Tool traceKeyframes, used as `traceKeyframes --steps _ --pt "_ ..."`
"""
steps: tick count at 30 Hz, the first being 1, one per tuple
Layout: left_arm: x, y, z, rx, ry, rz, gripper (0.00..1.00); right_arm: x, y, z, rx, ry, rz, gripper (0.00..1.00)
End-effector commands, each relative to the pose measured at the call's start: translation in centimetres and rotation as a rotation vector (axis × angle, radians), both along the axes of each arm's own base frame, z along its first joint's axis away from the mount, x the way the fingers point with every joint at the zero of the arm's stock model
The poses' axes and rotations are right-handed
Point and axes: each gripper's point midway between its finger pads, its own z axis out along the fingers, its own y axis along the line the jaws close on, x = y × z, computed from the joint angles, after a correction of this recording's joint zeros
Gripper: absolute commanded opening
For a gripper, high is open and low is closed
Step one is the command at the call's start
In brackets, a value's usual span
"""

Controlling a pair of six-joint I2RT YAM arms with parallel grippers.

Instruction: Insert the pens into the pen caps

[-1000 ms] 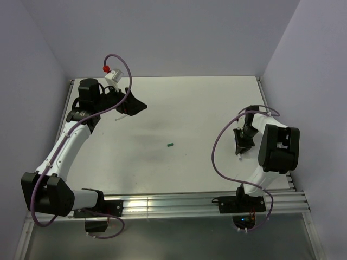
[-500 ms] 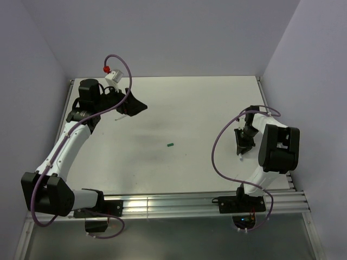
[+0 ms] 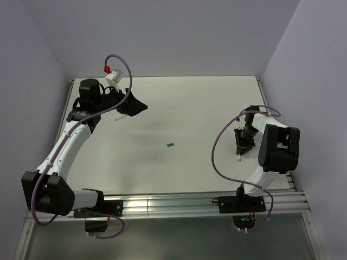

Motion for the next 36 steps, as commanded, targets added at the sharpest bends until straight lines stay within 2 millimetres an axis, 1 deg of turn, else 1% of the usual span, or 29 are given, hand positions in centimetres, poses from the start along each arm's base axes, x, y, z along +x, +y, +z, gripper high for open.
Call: traceKeyframes --steps 1,4,9,12,13,16,19,21,23,24,26,27,28,29,30,31,32,33,34,35,36 --pt "0.0 -0.3 1.1 -0.025 -0.036 -0.021 0.99 0.8 -0.8 -0.3 -0.029 -0.02 -0.013 0.31" --pt "0.0 -0.4 1.1 -0.026 -0.036 -0.023 0.99 0.8 -0.7 -0.1 -0.022 -0.023 -0.011 0.31" --pt "-0.1 -0.3 1.3 -0.025 -0.041 -0.02 0.99 1.4 -0.6 1.0 -0.016 -0.05 -0.017 0.34" --pt "-0.3 -0.3 1.6 -0.032 -0.046 -0.021 1.0 2.1 -0.4 2.3 -0.004 -0.082 -0.016 0.34" --pt "-0.3 -0.3 1.6 -0.034 -0.044 -0.021 1.0 2.7 -0.4 2.9 -0.002 -0.1 -0.017 0.34" --pt "-0.5 -0.4 1.8 -0.041 -0.049 -0.022 1.0 3.2 -0.2 4.2 0.008 -0.123 -0.014 0.34" --pt "-0.5 -0.4 2.0 -0.046 -0.055 -0.024 0.99 3.4 0.3 5.2 0.023 -0.14 -0.004 0.34" --pt "-0.6 -0.4 2.2 -0.048 -0.059 -0.024 1.0 3.3 1.0 6.0 0.052 -0.147 0.008 0.34" --pt "-0.6 -0.3 2.3 -0.045 -0.064 -0.02 0.99 3.9 1.5 7.4 0.065 -0.184 0.014 0.34" --pt "-0.7 -0.2 2.3 -0.038 -0.068 -0.018 0.99 4.2 1.9 8.7 0.084 -0.212 0.02 0.34" --pt "-0.5 0.1 2.2 -0.009 -0.096 -0.014 0.99 4.7 2.6 10.5 0.11 -0.254 0.022 0.34" --pt "-0.5 0.3 1.9 0.012 -0.092 -0.008 0.99 5.8 2.7 12.2 0.113 -0.308 0.032 0.34" --pt "-0.1 0.7 1.7 0.042 -0.1 0.01 1.0 6.2 2.9 13.2 0.118 -0.336 0.033 0.35" --pt "0.6 1.0 0.9 0.101 -0.137 -0.007 0.99 6.7 3.1 14.3 0.126 -0.363 0.039 0.35" --pt "0.4 1.4 0.6 0.15 -0.109 -0.02 0.99 7.7 3.6 16.2 0.144 -0.421 0.056 0.35" --pt "1.4 1.7 -0.9 0.21 -0.092 -0.029 0.99 8.0 3.9 17.1 0.157 -0.444 0.065 0.36" --pt "1.8 2.1 -1.5 0.277 -0.117 -0.062 0.98 8.2 4.3 17.8 0.169 -0.457 0.081 0.41" --pt "2.7 2.5 -0.5 0.309 -0.146 -0.066 0.97 8.9 4.8 18.9 0.178 -0.489 0.104 0.44" --pt "2.4 3.0 -1.8 0.351 -0.087 -0.084 0.93 9.1 5.3 19.4 0.193 -0.501 0.126 0.48" --pt "3.9 3.9 -4.0 0.437 -0.064 -0.081 0.92 9.3 5.7 19.7 0.197 -0.511 0.142 0.5" --pt "5.1 4.3 -3.1 0.473 -0.087 -0.067 0.9 9.6 6.1 20.1 0.197 -0.526 0.162 0.53"
